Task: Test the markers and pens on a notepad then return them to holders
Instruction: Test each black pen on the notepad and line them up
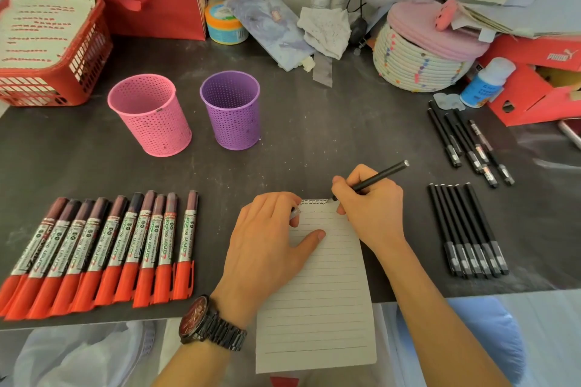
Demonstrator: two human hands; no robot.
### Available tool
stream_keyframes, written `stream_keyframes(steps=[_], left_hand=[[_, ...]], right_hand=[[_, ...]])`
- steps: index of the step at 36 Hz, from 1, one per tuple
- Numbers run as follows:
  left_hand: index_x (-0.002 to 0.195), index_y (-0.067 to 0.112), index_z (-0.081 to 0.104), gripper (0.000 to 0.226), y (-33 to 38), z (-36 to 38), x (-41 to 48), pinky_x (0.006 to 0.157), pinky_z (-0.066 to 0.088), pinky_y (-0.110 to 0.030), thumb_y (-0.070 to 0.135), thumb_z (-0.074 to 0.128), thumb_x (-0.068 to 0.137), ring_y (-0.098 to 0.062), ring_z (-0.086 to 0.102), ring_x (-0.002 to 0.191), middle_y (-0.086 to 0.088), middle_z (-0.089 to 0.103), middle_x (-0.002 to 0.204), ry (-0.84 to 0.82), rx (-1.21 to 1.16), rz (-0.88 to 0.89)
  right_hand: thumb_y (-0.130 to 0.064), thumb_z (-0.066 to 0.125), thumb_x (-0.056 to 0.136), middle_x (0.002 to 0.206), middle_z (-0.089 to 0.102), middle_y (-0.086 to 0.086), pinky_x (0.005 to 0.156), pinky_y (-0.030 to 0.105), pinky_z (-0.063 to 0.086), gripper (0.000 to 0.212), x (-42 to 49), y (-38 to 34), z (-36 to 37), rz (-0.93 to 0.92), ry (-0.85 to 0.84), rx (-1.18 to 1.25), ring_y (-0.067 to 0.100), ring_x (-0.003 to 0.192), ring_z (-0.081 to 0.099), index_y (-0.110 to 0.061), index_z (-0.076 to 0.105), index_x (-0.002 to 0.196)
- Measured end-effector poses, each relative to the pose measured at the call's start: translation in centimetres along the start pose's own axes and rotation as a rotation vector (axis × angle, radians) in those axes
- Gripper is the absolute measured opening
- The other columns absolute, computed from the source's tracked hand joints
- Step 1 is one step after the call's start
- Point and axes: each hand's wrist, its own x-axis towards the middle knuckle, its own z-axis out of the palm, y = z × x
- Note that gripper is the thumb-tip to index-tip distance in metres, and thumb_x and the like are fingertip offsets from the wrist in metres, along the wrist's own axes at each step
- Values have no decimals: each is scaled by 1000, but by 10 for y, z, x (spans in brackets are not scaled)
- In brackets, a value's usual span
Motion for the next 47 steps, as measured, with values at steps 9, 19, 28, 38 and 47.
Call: stream_keyframes(steps=[9, 19, 28, 38, 47], left_hand=[[80, 37, 31, 41, 0, 0, 1, 87, 30, -20, 68, 58, 79, 1, 43, 101, 24, 55, 109, -16, -5, -4], [79, 39, 28, 43, -2, 2, 1, 87, 30, -19, 67, 61, 79, 4, 40, 102, 26, 54, 109, -20, -11, -19], [92, 37, 42, 11, 6, -10, -1, 91, 32, -18, 47, 38, 97, 0, 48, 102, 20, 58, 105, -16, -106, -17], [107, 32, 59, 23, 7, -13, -1, 86, 39, -22, 38, 37, 102, -3, 50, 98, 20, 57, 102, 28, -104, 30], [131, 29, 62, 37, 2, -11, -1, 71, 49, -21, 40, 43, 102, -4, 48, 93, 14, 59, 106, 52, -106, 16]], right_hand=[[-17, 69, 92, 50, 63, -11, 55, 5, 44, 27, 1, 1, 1, 7, 2, -2, -2, 48, 60, -14, 59, 66], [-17, 69, 91, 51, 63, -6, 53, 6, 44, 29, 1, 3, 1, 5, 19, 1, 0, 47, 61, -14, 58, 65], [-38, 68, 93, 55, 66, -5, 58, 12, 48, 30, 0, -1, -2, 22, 131, 130, 4, 50, 63, -23, 58, 69], [-6, 45, 104, 79, 73, 17, 46, 24, 43, 19, -28, -8, -19, 135, -98, 643, 20, 50, 56, -3, 62, 96], [-15, 56, 98, 65, 70, 14, 45, 20, 42, 18, -39, -5, -14, 78, -1, 576, 16, 46, 53, -4, 61, 84]])
